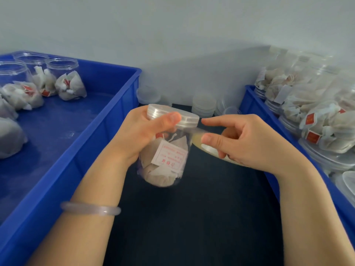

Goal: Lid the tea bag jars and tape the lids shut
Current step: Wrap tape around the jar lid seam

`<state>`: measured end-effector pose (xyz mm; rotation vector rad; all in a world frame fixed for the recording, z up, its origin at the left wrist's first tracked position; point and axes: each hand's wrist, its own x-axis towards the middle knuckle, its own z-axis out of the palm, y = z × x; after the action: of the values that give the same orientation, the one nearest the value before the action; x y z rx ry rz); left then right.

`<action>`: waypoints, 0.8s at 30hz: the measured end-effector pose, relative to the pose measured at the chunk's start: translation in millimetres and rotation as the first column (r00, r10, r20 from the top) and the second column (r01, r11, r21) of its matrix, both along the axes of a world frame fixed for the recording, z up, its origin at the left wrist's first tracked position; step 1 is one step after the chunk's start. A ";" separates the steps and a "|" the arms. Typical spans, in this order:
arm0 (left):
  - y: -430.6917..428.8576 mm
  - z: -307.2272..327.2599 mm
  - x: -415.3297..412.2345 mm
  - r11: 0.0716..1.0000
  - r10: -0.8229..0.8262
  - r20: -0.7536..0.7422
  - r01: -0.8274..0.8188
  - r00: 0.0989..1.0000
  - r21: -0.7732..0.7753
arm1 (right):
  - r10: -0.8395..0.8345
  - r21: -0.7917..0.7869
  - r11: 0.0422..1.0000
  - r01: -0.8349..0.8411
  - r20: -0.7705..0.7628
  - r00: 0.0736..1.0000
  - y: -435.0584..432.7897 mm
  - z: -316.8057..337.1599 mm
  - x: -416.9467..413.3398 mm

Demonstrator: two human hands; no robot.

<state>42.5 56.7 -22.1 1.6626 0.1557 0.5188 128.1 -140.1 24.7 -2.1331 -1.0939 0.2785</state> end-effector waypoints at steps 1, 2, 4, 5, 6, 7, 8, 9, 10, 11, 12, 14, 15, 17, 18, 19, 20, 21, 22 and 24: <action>-0.4 1.6 -1.4 0.999 -0.031 -0.001 0.031 1.000 -0.021 | -0.001 0.029 1.000 0.000 0.040 0.999 0.2 -0.7 0.2; -0.9 2.1 -2.0 0.998 -0.056 -0.009 0.056 0.998 -0.031 | -0.016 0.059 0.998 0.012 0.066 0.998 0.5 -1.8 0.6; -0.4 2.5 -2.3 0.996 -0.078 -0.025 0.077 0.997 -0.034 | -0.042 0.072 0.997 0.037 0.065 0.997 3.1 -4.7 2.0; 0.0 2.5 -2.3 0.997 -0.073 -0.031 0.072 0.997 -0.038 | -0.035 0.057 0.998 0.032 0.046 0.998 4.4 -5.8 1.8; 0.7 1.9 -2.0 0.997 -0.066 -0.034 0.064 0.997 -0.042 | -0.025 0.046 0.999 0.024 0.016 1.000 5.8 -6.6 1.6; 1.2 1.2 -1.8 0.997 -0.061 -0.043 0.059 0.997 -0.046 | -0.018 0.038 0.999 0.018 -0.011 1.000 7.2 -7.4 2.3; 1.7 0.2 -1.7 0.997 -0.067 -0.054 0.064 0.996 -0.050 | -0.016 0.034 0.999 0.017 -0.032 0.999 8.2 -8.3 3.1; 1.5 -0.7 -1.5 0.995 -0.083 -0.061 0.079 0.995 -0.066 | -0.014 0.035 0.999 0.015 -0.043 0.999 9.3 -9.2 4.3; 1.3 -1.4 -1.5 0.992 -0.102 -0.065 0.096 0.993 -0.086 | -0.010 0.041 0.999 0.012 -0.047 0.999 10.3 -10.3 5.0; 0.6 -1.7 -1.4 0.988 -0.117 -0.066 0.110 0.991 -0.107 | -0.004 0.050 0.999 0.006 -0.040 0.999 11.0 -11.6 6.0; 1.1 -2.6 -0.9 0.986 -0.124 -0.067 0.115 0.990 -0.120 | 0.002 0.057 0.998 0.000 -0.036 0.999 11.5 -12.1 6.3; 2.0 -3.0 -1.1 0.984 -0.124 -0.065 0.114 0.990 -0.136 | 0.007 0.070 0.998 -0.004 -0.052 0.999 12.6 -12.7 6.2; 2.0 -2.5 -2.1 0.982 -0.129 -0.064 0.119 0.990 -0.146 | 0.007 0.074 0.997 -0.002 -0.057 0.998 12.8 -13.2 6.1; 2.0 -1.7 -2.8 0.979 -0.154 -0.061 0.144 0.986 -0.144 | -0.007 0.085 0.996 0.011 -0.048 0.999 13.7 -13.8 6.2; 2.5 -2.1 -2.8 0.979 -0.166 -0.068 0.156 0.984 -0.133 | -0.017 0.088 0.996 0.020 -0.039 0.999 14.4 -14.2 6.3; 2.5 -1.7 -3.1 0.976 -0.185 -0.072 0.175 0.980 -0.133 | -0.025 0.088 0.996 0.028 -0.032 0.999 15.1 -14.5 6.9; 2.4 -0.5 -4.1 0.970 -0.212 -0.073 0.201 0.975 -0.137 | -0.031 0.086 0.996 0.033 -0.028 0.999 16.0 -15.0 7.3; 2.4 -0.6 -4.2 0.962 -0.242 -0.071 0.230 0.968 -0.146 | -0.032 0.087 0.996 0.034 -0.025 0.999 16.7 -15.5 7.0; 2.2 -0.5 -5.0 0.953 -0.275 -0.070 0.263 0.959 -0.148 | -0.031 0.095 0.995 0.033 -0.023 0.999 17.6 -15.9 6.4; -3.9 0.4 -7.7 0.937 -0.309 -0.051 0.295 0.950 -0.185 | -0.017 0.131 0.991 0.020 -0.021 1.000 20.4 -16.8 3.3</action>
<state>34.8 52.8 -21.7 1.4996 0.0016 0.1993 131.4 -119.8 7.9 -2.0192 -1.0518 0.2127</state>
